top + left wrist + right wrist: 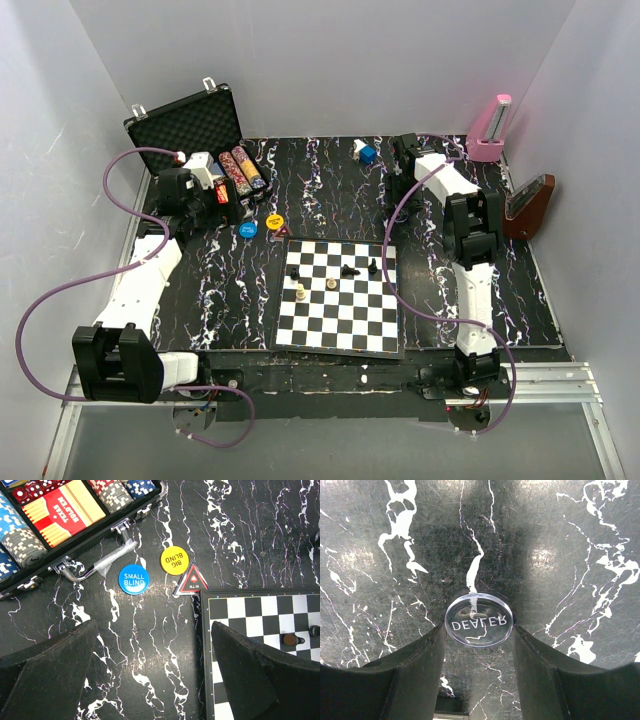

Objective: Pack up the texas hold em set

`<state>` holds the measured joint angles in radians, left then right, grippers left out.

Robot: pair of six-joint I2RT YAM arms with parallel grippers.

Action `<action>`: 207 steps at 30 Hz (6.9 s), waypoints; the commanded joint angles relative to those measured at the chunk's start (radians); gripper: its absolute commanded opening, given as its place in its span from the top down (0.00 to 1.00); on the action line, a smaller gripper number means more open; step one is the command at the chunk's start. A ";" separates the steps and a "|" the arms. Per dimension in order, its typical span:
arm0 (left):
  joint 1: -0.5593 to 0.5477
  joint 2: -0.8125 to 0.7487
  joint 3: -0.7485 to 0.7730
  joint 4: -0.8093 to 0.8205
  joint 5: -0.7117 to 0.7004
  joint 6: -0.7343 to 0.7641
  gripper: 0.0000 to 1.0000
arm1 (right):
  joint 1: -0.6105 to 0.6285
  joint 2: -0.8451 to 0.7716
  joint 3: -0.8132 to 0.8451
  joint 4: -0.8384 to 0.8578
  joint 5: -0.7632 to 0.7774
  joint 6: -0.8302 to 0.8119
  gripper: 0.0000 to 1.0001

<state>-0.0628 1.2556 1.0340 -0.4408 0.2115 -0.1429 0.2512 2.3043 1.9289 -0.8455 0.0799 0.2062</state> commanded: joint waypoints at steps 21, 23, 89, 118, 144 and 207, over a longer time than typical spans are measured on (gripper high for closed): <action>-0.042 0.011 0.017 0.027 0.086 -0.060 0.02 | 0.011 -0.097 0.024 -0.029 -0.072 -0.024 0.57; -0.049 0.028 0.020 0.033 0.106 -0.087 0.02 | 0.020 -0.103 0.024 -0.041 -0.072 -0.030 0.57; -0.080 0.084 0.021 0.070 0.220 -0.164 0.02 | 0.079 0.072 0.008 -0.010 0.089 0.075 0.37; -0.081 0.129 0.018 0.094 0.261 -0.224 0.02 | 0.135 -0.074 0.036 -0.043 0.023 0.053 0.59; -0.042 0.458 0.181 0.142 0.526 -0.389 0.17 | 0.419 -0.166 0.122 -0.046 -0.124 -0.007 0.60; -0.169 0.689 0.141 0.470 1.000 -0.610 1.00 | 0.511 -0.252 0.101 -0.058 -0.229 -0.203 0.60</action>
<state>-0.2310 1.9545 1.1698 0.0326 1.2163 -0.7742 0.7616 2.0827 2.0006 -0.9142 -0.1524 0.0181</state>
